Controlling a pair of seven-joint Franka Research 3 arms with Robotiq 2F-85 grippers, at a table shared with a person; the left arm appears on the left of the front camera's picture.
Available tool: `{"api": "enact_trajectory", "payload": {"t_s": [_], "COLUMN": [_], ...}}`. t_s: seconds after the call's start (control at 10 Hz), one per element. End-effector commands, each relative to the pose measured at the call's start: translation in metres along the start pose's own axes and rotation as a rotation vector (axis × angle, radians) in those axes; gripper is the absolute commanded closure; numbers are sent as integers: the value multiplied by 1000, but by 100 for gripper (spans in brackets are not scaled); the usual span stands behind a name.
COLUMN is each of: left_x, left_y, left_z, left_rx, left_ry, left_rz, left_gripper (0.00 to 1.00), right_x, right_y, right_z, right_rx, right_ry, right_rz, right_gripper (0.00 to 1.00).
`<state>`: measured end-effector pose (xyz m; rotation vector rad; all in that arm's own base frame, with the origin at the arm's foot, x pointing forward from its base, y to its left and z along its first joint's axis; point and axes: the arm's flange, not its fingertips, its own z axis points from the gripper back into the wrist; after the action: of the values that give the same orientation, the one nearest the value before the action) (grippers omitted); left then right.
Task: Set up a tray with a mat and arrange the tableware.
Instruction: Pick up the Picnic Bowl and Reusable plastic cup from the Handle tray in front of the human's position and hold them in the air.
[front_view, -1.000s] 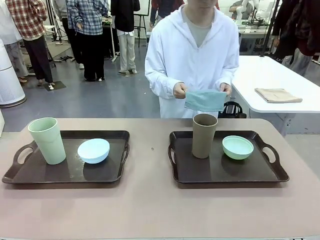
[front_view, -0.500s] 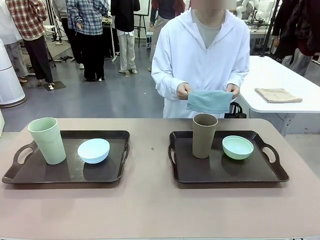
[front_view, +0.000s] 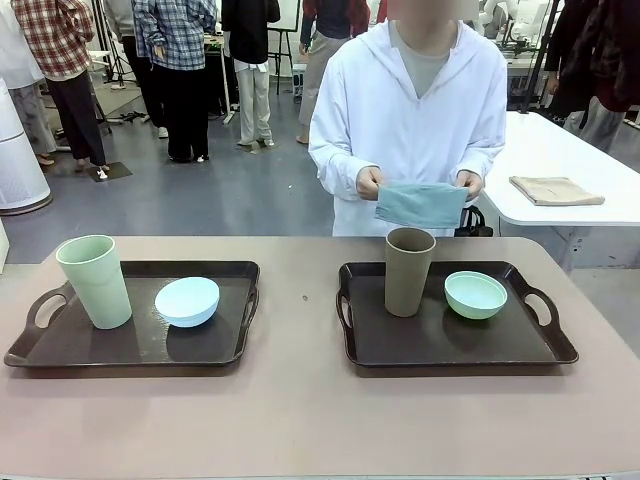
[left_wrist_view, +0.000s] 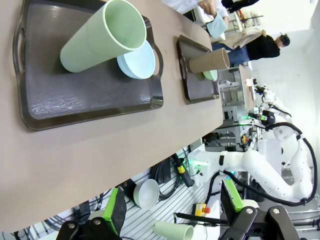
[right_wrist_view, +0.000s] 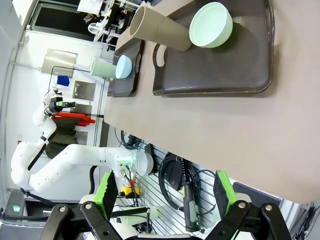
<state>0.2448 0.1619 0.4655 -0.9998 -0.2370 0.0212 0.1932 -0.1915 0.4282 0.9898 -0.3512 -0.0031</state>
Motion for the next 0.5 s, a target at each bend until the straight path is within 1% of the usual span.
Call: {"api": "enact_trajectory", "payload": {"t_s": [0.0, 0.4], "left_x": [1, 1], "left_y": [-1, -1], "left_z": [2, 2], "left_rx": [-13, -13], "left_ry": [-9, -9], "left_rz": [-5, -5], "left_gripper": [0, 0], "right_x": [3, 3], "right_y": [0, 0], "right_z": [1, 1], "right_rx": [28, 28], "right_ry": [-14, -14], "right_rz": [15, 15], "right_gripper": [0, 0]}}
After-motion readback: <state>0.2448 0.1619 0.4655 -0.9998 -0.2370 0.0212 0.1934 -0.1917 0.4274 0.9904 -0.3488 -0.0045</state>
